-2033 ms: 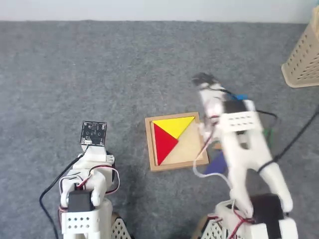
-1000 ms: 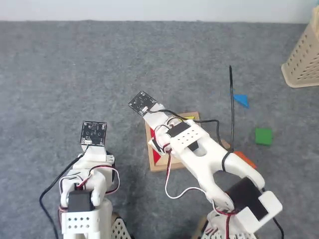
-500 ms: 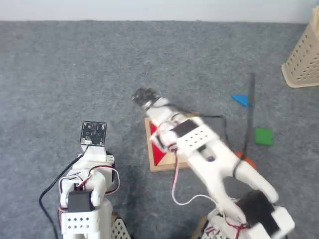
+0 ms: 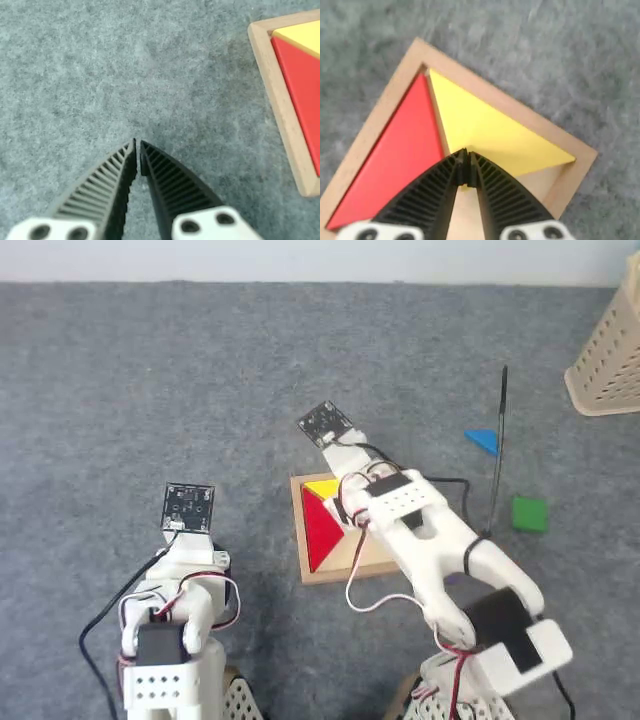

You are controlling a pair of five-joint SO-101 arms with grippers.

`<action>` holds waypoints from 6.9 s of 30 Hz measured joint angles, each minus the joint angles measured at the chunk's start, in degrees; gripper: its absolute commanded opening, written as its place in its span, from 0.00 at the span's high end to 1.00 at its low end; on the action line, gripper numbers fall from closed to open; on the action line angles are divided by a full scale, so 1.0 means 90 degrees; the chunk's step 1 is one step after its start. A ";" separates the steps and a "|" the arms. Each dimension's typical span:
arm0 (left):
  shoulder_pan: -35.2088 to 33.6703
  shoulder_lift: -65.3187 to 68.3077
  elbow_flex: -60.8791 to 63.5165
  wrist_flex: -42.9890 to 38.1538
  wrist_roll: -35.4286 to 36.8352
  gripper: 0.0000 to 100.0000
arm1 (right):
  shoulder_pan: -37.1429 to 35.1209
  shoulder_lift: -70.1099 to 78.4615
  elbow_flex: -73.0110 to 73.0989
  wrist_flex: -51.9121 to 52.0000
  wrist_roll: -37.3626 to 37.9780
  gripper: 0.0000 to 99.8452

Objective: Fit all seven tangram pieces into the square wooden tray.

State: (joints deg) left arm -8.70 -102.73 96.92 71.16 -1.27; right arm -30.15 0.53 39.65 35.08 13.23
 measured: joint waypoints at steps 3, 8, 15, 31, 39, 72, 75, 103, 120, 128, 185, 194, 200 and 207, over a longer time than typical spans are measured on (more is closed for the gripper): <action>0.0000 0.0000 0.0000 0.0000 0.0000 0.99 | 0.0000 0.0254 -0.0371 0.0244 0.0000 0.99; 0.0000 0.0000 0.0000 0.0000 0.0000 0.99 | -0.0010 0.0322 -0.0459 0.0274 0.0000 0.99; 0.0000 0.0000 0.0000 0.0000 0.0000 0.99 | -0.0049 -0.0371 -0.0410 0.0713 -0.0400 0.99; 0.0000 0.0000 0.0000 0.0000 0.0000 0.99 | -0.0869 -0.0586 0.0684 -0.0176 -0.0049 0.99; 0.0000 0.0000 0.0000 0.0000 0.0000 0.99 | -0.0869 -0.0567 0.0645 -0.0176 -0.0049 0.99; 0.0000 0.0000 0.0000 0.0000 0.0010 0.99 | -0.0410 -0.1582 0.0830 0.0801 -0.0039 0.99; 0.0000 0.0000 0.0000 0.0000 0.0010 0.99 | -0.0400 -0.1582 0.0830 0.0801 -0.0039 0.99; 0.0000 0.0000 0.0000 0.0000 0.0010 0.99 | 0.2432 -0.1582 0.0098 0.4894 0.2559 0.99; 0.0000 0.0000 0.0000 0.0000 0.0010 0.99 | 0.3136 -0.1739 0.1358 0.2735 0.2676 0.99; 0.0000 0.0000 0.0000 0.0000 0.0010 0.99 | 0.3214 -0.1739 0.0586 0.3214 0.1817 0.99; 0.0000 0.0000 0.0000 0.0000 0.0010 0.99 | 0.3985 -0.2628 0.1055 0.4513 0.4454 0.77; 0.0000 0.0000 0.0000 0.0000 0.0010 0.99 | 0.4151 -0.2647 0.1866 0.3214 0.4591 0.77; 0.0000 0.0000 0.0000 0.0000 0.0010 0.99 | 0.4044 -0.1817 0.1875 0.2549 0.4103 0.94; 0.0000 0.0000 0.0000 0.0000 0.0010 0.99 | 0.4073 -0.1524 0.1563 0.2286 0.3126 0.98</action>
State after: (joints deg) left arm -8.70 -102.73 96.92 71.16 -1.19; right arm 6.51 -13.19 53.71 55.65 41.36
